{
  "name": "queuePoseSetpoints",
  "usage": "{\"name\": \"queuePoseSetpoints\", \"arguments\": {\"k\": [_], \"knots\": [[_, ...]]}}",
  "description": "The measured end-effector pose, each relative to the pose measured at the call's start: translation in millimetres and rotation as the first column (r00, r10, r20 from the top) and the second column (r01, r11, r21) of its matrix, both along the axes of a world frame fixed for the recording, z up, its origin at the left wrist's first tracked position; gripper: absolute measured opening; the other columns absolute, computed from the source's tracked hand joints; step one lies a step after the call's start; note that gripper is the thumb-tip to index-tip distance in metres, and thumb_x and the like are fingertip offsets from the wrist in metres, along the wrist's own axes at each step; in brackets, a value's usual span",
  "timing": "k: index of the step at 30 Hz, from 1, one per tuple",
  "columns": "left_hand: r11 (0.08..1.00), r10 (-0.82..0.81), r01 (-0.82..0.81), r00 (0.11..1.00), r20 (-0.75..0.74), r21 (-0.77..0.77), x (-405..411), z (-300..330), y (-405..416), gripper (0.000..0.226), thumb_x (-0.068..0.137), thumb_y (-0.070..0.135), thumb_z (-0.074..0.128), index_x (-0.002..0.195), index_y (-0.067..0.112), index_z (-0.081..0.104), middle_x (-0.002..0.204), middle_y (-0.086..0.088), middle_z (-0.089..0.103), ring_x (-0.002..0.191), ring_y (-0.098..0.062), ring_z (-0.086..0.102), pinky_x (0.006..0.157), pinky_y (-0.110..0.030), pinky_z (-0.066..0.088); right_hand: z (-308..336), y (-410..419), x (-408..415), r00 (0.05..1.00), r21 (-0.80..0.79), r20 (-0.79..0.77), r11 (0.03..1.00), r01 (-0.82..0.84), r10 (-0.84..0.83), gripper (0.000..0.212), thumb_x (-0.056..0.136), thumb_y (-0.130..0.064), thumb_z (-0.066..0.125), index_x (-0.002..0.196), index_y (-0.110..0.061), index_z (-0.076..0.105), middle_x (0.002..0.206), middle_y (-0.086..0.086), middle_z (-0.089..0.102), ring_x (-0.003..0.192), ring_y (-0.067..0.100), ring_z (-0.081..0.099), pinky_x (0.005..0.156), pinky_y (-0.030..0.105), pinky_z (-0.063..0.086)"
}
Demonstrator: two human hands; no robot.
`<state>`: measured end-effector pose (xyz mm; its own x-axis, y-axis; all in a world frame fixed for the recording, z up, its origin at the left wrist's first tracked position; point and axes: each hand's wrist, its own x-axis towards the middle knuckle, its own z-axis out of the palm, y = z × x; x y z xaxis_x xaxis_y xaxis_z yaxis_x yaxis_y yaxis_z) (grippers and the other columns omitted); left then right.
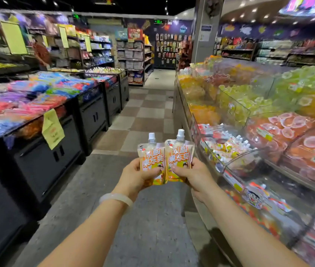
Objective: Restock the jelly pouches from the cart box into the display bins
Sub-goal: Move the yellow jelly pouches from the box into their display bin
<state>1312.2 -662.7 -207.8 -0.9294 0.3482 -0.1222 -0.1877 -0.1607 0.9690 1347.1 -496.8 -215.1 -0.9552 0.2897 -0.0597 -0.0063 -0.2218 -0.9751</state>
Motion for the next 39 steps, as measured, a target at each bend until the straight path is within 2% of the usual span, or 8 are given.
{"name": "queuePoseSetpoints", "arguments": {"k": [5,10,21,24,29,33,36,39], "knots": [[0.99,-0.136,0.136,0.991,-0.02,0.023,-125,-4,22,0.035,0.076,-0.007,0.069,0.109,0.004,0.062,0.1,-0.015,0.07,0.078,-0.023,0.068,0.061,-0.03,0.058,-1,14,-97,0.989,-0.01,-0.026,0.989,0.145,-0.145,0.038,0.077,0.009,0.067,0.112,0.001,0.059,0.104,0.018,0.069,0.09,0.029,0.067,0.081,0.038,0.056],[0.941,-0.338,0.337,0.94,-0.044,-0.027,-229,13,69,0.054,0.059,0.003,0.079,0.11,0.002,0.062,0.097,-0.014,0.072,0.078,-0.024,0.069,0.062,-0.029,0.056,9,42,-166,0.946,-0.069,-0.055,0.946,0.316,-0.32,0.032,0.077,0.01,0.066,0.107,-0.002,0.064,0.095,0.012,0.072,0.083,0.024,0.069,0.079,0.036,0.057],[0.761,-0.648,0.648,0.761,-0.034,-0.012,-312,0,240,0.029,0.075,-0.008,0.069,0.1,0.007,0.065,0.091,-0.011,0.073,0.072,-0.019,0.07,0.066,-0.03,0.059,-1,166,-200,0.773,-0.003,-0.026,0.773,0.634,-0.634,0.021,0.078,0.004,0.069,0.096,-0.007,0.066,0.081,0.005,0.074,0.066,0.017,0.071,0.054,0.026,0.055],[0.719,-0.695,0.695,0.717,-0.049,-0.012,-332,3,288,0.029,0.077,-0.008,0.066,0.102,0.006,0.065,0.087,-0.008,0.072,0.068,-0.016,0.07,0.062,-0.028,0.058,4,208,-215,0.737,0.04,-0.043,0.735,0.676,-0.675,0.024,0.077,0.003,0.07,0.096,-0.012,0.067,0.092,0.008,0.074,0.078,0.023,0.071,0.067,0.033,0.059],[0.677,-0.735,0.735,0.672,-0.087,-0.035,-366,14,362,0.024,0.079,-0.008,0.065,0.099,0.006,0.064,0.096,-0.017,0.069,0.086,-0.028,0.065,0.084,-0.043,0.053,14,269,-243,0.673,0.088,-0.076,0.667,0.74,-0.736,0.038,0.074,-0.001,0.075,0.11,-0.007,0.063,0.104,0.01,0.07,0.092,0.026,0.068,0.078,0.037,0.056],[0.579,-0.815,0.814,0.577,-0.058,-0.047,-373,8,401,0.026,0.085,-0.006,0.06,0.11,-0.002,0.061,0.085,-0.01,0.07,0.068,-0.018,0.069,0.055,-0.026,0.056,4,297,-248,0.579,0.176,0.006,0.571,0.802,-0.815,0.054,0.068,-0.02,0.082,0.114,-0.002,0.06,0.095,0.011,0.066,0.083,0.025,0.064,0.066,0.033,0.051],[0.525,-0.847,0.844,0.53,0.023,-0.113,-380,-15,433,0.044,0.08,0.005,0.071,0.121,0.003,0.053,0.1,-0.01,0.069,0.083,-0.021,0.069,0.063,-0.031,0.056,-13,311,-241,0.504,0.154,0.054,0.506,0.848,-0.862,0.039,0.073,-0.014,0.079,0.107,-0.004,0.061,0.092,0.011,0.07,0.081,0.026,0.069,0.065,0.036,0.056],[0.421,-0.896,0.884,0.44,0.057,-0.202,-382,-33,458,0.048,0.078,0.016,0.076,0.116,0.01,0.047,0.117,-0.005,0.059,0.099,-0.024,0.064,0.077,-0.037,0.057,-30,317,-237,0.375,0.09,0.13,0.387,0.918,-0.918,0.021,0.078,-0.003,0.074,0.089,-0.006,0.056,0.062,0.002,0.064,0.049,0.012,0.059,0.047,0.022,0.045]]}}
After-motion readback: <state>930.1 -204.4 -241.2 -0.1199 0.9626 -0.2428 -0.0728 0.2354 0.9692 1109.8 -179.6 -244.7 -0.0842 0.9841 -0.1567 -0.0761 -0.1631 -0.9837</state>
